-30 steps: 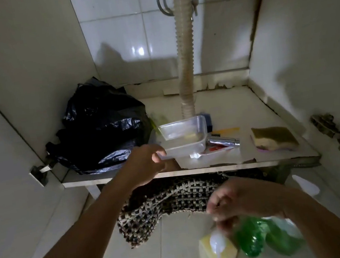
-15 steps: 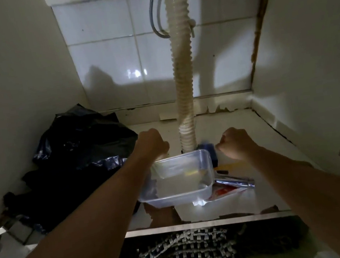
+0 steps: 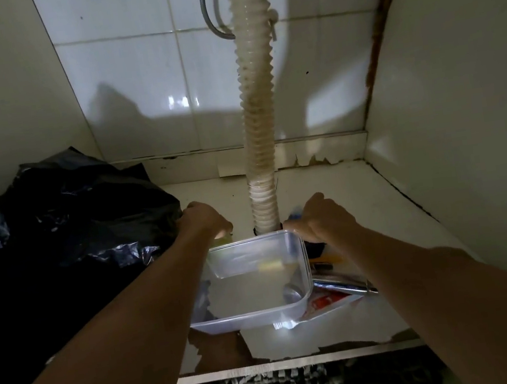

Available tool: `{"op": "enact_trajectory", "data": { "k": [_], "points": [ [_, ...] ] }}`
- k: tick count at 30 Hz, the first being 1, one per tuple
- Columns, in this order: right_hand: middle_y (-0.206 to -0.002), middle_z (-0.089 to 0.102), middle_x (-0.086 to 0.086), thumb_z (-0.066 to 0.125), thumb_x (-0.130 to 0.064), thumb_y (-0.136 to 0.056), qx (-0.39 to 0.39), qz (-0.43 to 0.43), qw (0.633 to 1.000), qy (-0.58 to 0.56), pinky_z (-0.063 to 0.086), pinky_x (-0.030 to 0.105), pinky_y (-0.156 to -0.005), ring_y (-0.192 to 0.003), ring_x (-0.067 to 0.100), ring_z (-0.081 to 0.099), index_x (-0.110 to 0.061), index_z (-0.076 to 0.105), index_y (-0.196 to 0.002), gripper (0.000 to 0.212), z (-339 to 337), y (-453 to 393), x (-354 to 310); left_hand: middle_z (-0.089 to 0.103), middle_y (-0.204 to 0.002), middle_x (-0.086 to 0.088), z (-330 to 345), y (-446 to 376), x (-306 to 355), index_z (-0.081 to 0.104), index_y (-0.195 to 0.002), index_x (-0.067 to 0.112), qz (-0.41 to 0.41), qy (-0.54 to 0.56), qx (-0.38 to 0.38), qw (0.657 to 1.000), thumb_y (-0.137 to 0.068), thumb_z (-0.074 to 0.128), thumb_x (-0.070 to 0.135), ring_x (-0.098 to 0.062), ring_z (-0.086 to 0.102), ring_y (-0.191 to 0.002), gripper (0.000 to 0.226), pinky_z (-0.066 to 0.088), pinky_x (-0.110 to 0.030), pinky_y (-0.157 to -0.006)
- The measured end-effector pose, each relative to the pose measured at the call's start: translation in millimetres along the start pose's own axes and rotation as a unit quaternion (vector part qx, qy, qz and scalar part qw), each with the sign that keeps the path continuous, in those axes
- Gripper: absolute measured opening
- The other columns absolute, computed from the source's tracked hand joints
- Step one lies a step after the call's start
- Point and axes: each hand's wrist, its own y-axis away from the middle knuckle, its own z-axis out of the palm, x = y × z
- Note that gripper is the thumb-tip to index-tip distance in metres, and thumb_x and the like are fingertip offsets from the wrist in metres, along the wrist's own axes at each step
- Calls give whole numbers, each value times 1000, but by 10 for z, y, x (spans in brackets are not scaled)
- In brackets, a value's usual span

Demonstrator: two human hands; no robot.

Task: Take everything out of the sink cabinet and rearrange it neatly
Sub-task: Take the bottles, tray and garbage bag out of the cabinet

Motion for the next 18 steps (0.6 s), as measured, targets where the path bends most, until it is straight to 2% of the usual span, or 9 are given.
{"op": "enact_trajectory", "data": {
  "k": [2,5,9,11,14,18],
  "points": [
    [-94,47,5,61,-55,-79,-3,20,999,-29,44,31,-69,-81,20,51,-8,37,-128,71,-89,53,75,43,-140,-21,22,-12,-2,16,-145,-10,-8,26,6,1000,-81,69,39,-33,51,-121,97,50,-34,-89],
    [-97,48,7,57,-53,-83,13,6,997,-71,45,31,-66,-84,23,54,-6,34,-128,68,-275,148,221,49,-132,-20,26,-33,-33,21,-143,-10,-21,81,17,996,-79,70,37,-31,54,-115,93,49,-32,-79],
    [-98,45,9,52,-53,-88,60,-12,993,-97,46,31,-65,-81,22,51,-2,28,-133,73,-544,339,404,44,-137,-22,-20,31,-10,22,-143,-8,-16,195,34,980,-81,71,34,-35,48,-123,90,46,-34,-87],
    [-97,45,8,52,-53,-88,88,-19,987,-135,48,32,-67,-80,21,51,1,28,-134,75,-666,475,497,45,-136,-21,-103,111,-3,26,-141,-5,-3,217,47,975,-81,70,32,-35,49,-122,83,46,-35,-89],
    [-97,49,7,56,-51,-87,125,-6,966,-227,47,31,-68,-81,21,52,1,37,-128,69,-793,697,646,51,-131,-19,-262,294,9,38,-136,1,4,230,66,971,-76,72,33,-34,52,-119,76,49,-37,-95],
    [-113,61,16,59,-48,-85,106,14,926,-361,44,26,-59,-90,25,61,-4,48,-129,63,-900,1101,746,59,-119,-14,-549,694,-40,54,-122,9,45,331,63,940,-70,72,27,-32,59,-105,58,56,-41,-85]
  ]
}}
